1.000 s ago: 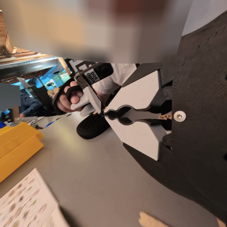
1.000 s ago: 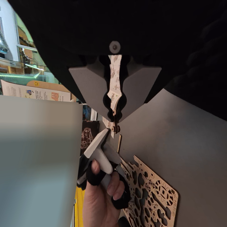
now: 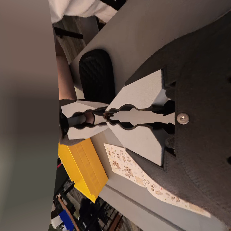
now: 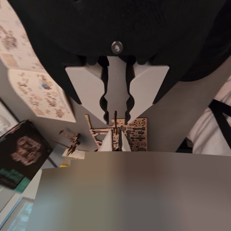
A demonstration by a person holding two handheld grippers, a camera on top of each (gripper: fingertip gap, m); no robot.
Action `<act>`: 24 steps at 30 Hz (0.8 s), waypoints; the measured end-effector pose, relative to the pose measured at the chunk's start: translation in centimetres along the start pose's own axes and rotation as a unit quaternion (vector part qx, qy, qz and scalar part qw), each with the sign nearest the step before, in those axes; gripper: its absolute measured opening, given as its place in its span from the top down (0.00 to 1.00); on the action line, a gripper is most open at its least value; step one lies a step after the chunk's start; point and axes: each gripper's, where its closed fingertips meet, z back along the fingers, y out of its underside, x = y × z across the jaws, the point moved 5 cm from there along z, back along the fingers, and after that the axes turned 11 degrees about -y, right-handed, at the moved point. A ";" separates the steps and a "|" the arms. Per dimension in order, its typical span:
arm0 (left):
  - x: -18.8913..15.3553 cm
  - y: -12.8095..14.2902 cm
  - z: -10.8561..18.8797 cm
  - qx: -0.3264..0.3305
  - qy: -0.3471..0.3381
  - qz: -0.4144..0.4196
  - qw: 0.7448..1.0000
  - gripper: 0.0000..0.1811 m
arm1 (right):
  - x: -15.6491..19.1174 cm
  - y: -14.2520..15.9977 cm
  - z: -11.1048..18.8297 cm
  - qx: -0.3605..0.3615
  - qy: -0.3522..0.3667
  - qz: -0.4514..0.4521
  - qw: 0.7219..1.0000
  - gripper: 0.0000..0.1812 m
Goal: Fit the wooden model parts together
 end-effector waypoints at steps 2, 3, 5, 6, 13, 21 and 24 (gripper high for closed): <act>0.1 -0.1 0.1 0.000 -0.011 -0.015 1.000 0.96 | 0.3 -1.0 0.3 0.001 0.039 0.063 0.997 0.91; 0.0 -0.1 0.0 0.004 -0.014 -0.022 1.000 0.95 | 0.6 -1.4 0.3 0.009 0.054 0.089 0.995 0.92; 0.0 -0.1 0.0 0.006 -0.023 -0.037 0.999 0.96 | 0.8 -1.7 0.1 0.036 0.078 0.125 0.988 0.93; -0.1 -0.1 -0.1 0.009 -0.026 -0.042 0.999 0.96 | 0.9 -1.6 -0.1 0.053 0.085 0.133 0.986 0.93; -0.5 0.0 -0.3 0.015 -0.031 -0.071 0.997 0.96 | 1.0 -1.3 -0.1 0.094 0.093 0.152 0.979 0.95; -0.9 -0.3 -0.2 0.004 -0.036 -0.094 0.995 0.96 | 1.3 -1.5 0.1 0.102 0.086 0.163 0.978 0.96; -0.9 -0.6 0.0 -0.013 -0.036 -0.088 0.995 0.95 | 1.4 -1.8 0.3 0.085 0.079 0.157 0.981 0.95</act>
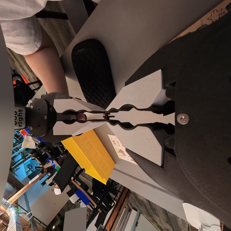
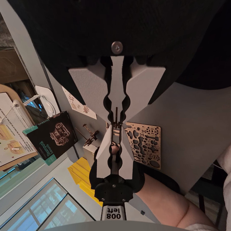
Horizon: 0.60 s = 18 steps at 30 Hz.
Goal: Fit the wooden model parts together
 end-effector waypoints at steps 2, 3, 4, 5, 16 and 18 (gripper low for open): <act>-0.1 0.1 0.0 0.002 0.005 0.003 1.000 0.95 | 0.0 0.1 -0.1 -0.002 -0.006 -0.003 1.000 0.95; -0.2 0.1 0.0 0.005 0.009 0.001 1.000 0.96 | 0.1 0.2 -0.1 -0.001 -0.011 -0.005 1.000 0.95; -0.3 0.2 0.0 0.009 0.013 -0.001 1.000 0.95 | 0.2 0.3 -0.2 0.001 -0.017 -0.007 1.000 0.95; -0.4 0.3 0.0 0.011 0.017 -0.004 1.000 0.95 | 0.3 0.4 -0.2 0.002 -0.022 -0.009 1.000 0.96; -1.1 0.8 -0.2 0.039 0.053 0.001 0.998 0.95 | 0.6 1.3 -0.6 -0.020 -0.088 -0.081 0.993 0.95; -1.2 1.0 -0.2 0.045 0.057 -0.004 0.997 0.95 | 0.7 1.5 -0.7 -0.023 -0.096 -0.090 0.991 0.95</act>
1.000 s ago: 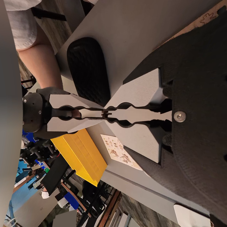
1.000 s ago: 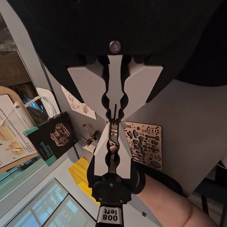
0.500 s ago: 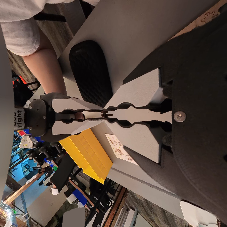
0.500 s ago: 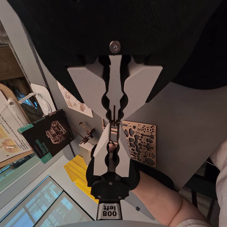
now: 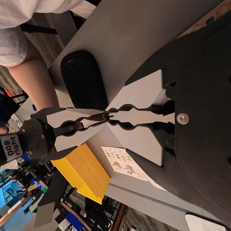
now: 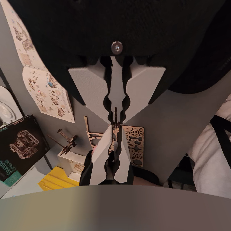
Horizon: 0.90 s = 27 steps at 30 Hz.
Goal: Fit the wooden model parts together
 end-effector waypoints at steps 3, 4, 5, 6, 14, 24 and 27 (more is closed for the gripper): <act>0.3 0.2 0.0 0.014 -0.005 0.007 1.000 0.95 | -0.4 0.2 0.0 -0.001 0.014 -0.006 1.000 0.95; 0.6 0.2 -0.1 0.014 -0.009 0.018 1.000 0.96 | -0.6 0.2 0.1 -0.004 0.022 -0.004 1.000 0.95; 0.8 0.3 -0.1 0.014 -0.014 0.034 0.999 0.96 | -0.8 0.2 0.2 -0.006 0.034 -0.002 0.999 0.95; 1.2 0.4 -0.2 0.018 -0.020 0.049 0.998 0.96 | -1.0 0.2 0.3 -0.005 0.048 0.000 0.999 0.95; 2.1 -0.6 0.2 -0.019 -0.053 0.071 0.996 0.96 | -1.3 -0.9 1.0 -0.030 0.081 0.010 0.996 0.96; 2.3 -0.8 0.3 -0.017 -0.081 0.035 0.996 0.96 | -1.5 -1.1 1.1 -0.040 0.100 0.022 0.994 0.95; 2.3 -0.7 0.2 -0.001 -0.085 0.026 0.996 0.96 | -1.3 -1.0 0.9 -0.002 0.142 0.091 0.986 0.95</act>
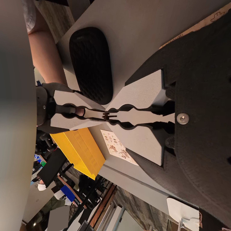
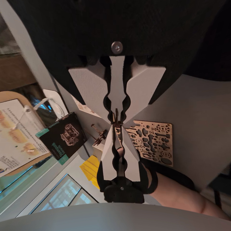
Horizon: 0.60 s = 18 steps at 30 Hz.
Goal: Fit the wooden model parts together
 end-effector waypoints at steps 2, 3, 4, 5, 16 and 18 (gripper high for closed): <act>0.1 0.3 -0.1 0.008 -0.002 -0.001 1.000 0.96 | 0.0 0.1 -0.2 0.016 0.013 0.018 1.000 0.95; 0.0 0.3 -0.1 0.011 0.002 0.001 1.000 0.96 | 0.1 0.2 -0.3 0.017 0.011 0.018 1.000 0.95; 0.0 0.4 -0.1 0.014 0.004 0.003 1.000 0.96 | 0.1 0.2 -0.3 0.019 0.010 0.016 1.000 0.94; 0.1 0.5 -0.2 0.017 0.003 0.003 1.000 0.96 | 0.0 0.2 -0.3 0.018 0.013 0.018 1.000 0.94; -0.5 1.0 -0.4 0.038 0.023 -0.007 0.999 0.96 | 0.5 0.6 -0.4 0.022 -0.037 -0.008 0.999 0.97; -0.7 1.1 -0.5 0.046 0.028 -0.005 0.999 0.96 | 0.5 0.8 -0.4 0.031 -0.043 -0.014 0.998 0.97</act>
